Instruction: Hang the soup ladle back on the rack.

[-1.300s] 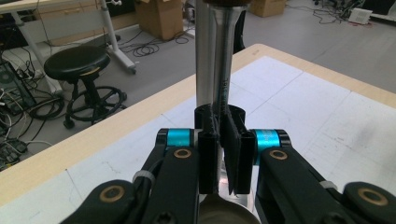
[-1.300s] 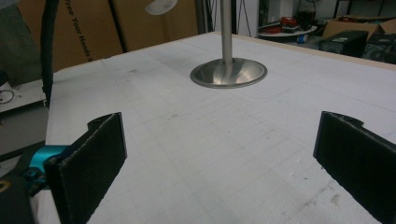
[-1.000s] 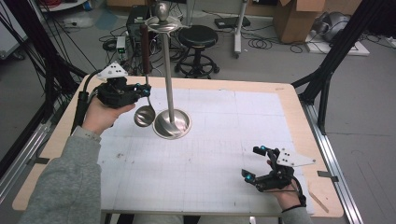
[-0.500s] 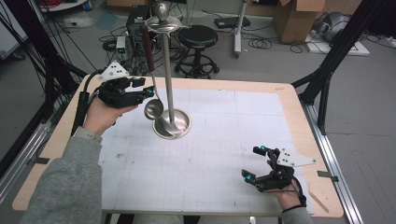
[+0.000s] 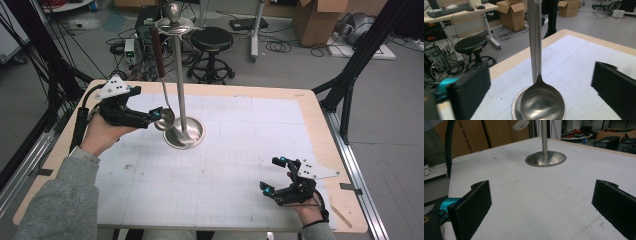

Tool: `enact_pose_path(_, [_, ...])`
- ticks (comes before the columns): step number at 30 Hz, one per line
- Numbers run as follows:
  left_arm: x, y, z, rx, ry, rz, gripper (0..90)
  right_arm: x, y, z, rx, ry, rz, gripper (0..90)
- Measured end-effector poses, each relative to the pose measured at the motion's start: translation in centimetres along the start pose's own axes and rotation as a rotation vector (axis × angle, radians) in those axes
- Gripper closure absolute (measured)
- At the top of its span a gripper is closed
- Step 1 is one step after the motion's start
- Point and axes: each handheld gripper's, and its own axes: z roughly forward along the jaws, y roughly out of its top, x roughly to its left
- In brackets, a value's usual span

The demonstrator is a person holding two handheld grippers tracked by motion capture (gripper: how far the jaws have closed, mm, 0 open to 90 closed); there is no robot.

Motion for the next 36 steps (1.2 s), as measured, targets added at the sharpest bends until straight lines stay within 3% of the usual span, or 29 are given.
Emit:
enact_pose_path(2, [0.1, -0.3, -0.1, 0.013, 0.008, -0.034, 1.7, 0.0, 0.0, 0.0, 0.001, -0.002, 0.0, 1.5])
enact_pose_path(12, [0.0, -2.7, -1.7, -0.028, 0.004, -0.013, 1.7, 0.0, 0.0, 0.1, 0.003, -0.001, 0.001, 1.5])
enact_pose_path(17, [-0.6, -4.5, -2.2, 0.008, -0.009, 0.026, 1.7, -0.1, 0.0, 0.6, 0.011, 0.006, 0.004, 1.5])
enact_pose_path(21, [-1.0, -5.9, -2.6, -0.021, -0.042, -0.005, 1.7, -0.1, 0.1, 0.6, 0.009, 0.008, 0.007, 1.5])
enact_pose_path(25, [-1.6, -7.0, -2.6, -0.026, -0.049, 0.016, 1.7, -0.1, 0.2, 0.7, 0.002, 0.007, 0.005, 1.5])
enact_pose_path(31, [-2.1, -8.6, -2.8, -0.029, -0.068, -0.005, 1.7, -0.2, 0.2, 0.7, -0.001, 0.002, 0.001, 1.5])
enact_pose_path(36, [-2.1, -9.5, -3.5, -0.057, -0.01, 0.012, 1.7, -0.2, 0.2, 0.6, -0.004, 0.0, -0.002, 1.5])
